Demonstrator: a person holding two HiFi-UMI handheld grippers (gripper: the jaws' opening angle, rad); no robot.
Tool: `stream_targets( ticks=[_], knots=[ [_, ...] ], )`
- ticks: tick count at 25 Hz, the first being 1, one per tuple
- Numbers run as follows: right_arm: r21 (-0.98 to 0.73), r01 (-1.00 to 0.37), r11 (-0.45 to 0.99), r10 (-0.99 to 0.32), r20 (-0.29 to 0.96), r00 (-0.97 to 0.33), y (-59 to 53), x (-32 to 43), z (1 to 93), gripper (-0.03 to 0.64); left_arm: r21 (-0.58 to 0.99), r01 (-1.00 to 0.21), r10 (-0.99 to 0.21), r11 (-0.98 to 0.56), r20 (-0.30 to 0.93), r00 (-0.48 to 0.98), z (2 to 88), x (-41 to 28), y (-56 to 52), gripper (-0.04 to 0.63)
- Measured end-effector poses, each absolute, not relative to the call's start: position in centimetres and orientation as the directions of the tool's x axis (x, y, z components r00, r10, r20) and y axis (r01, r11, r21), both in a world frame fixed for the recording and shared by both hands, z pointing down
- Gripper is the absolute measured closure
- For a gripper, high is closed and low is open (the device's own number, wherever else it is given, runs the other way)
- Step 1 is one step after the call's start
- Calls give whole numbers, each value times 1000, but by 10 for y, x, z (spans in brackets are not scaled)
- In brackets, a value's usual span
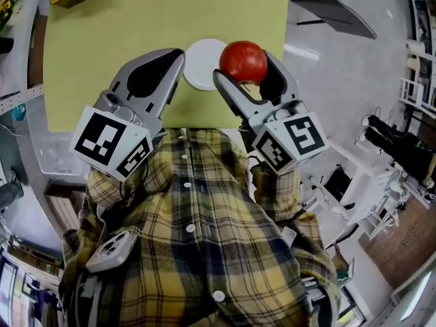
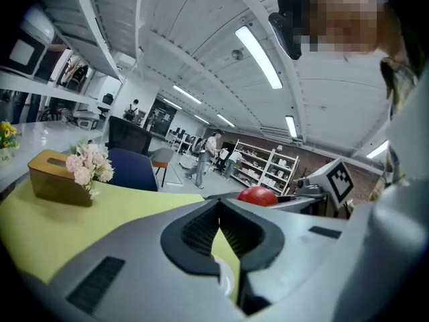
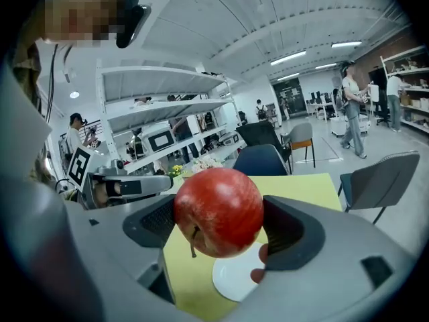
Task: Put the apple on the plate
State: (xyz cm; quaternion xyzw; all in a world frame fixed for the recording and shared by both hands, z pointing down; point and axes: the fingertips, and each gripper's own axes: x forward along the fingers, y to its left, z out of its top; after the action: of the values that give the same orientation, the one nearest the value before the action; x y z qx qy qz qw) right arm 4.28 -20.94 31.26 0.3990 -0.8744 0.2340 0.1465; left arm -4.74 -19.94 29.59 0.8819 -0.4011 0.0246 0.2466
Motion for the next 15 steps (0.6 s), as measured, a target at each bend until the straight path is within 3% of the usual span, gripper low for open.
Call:
stream_targets(
  ticks=[15],
  knots=[
    [-319, -704, 634, -515, 506, -692, -203, 21, 391, 236, 427, -761, -686, -488, 352, 637, 358, -42, -188, 588]
  ],
)
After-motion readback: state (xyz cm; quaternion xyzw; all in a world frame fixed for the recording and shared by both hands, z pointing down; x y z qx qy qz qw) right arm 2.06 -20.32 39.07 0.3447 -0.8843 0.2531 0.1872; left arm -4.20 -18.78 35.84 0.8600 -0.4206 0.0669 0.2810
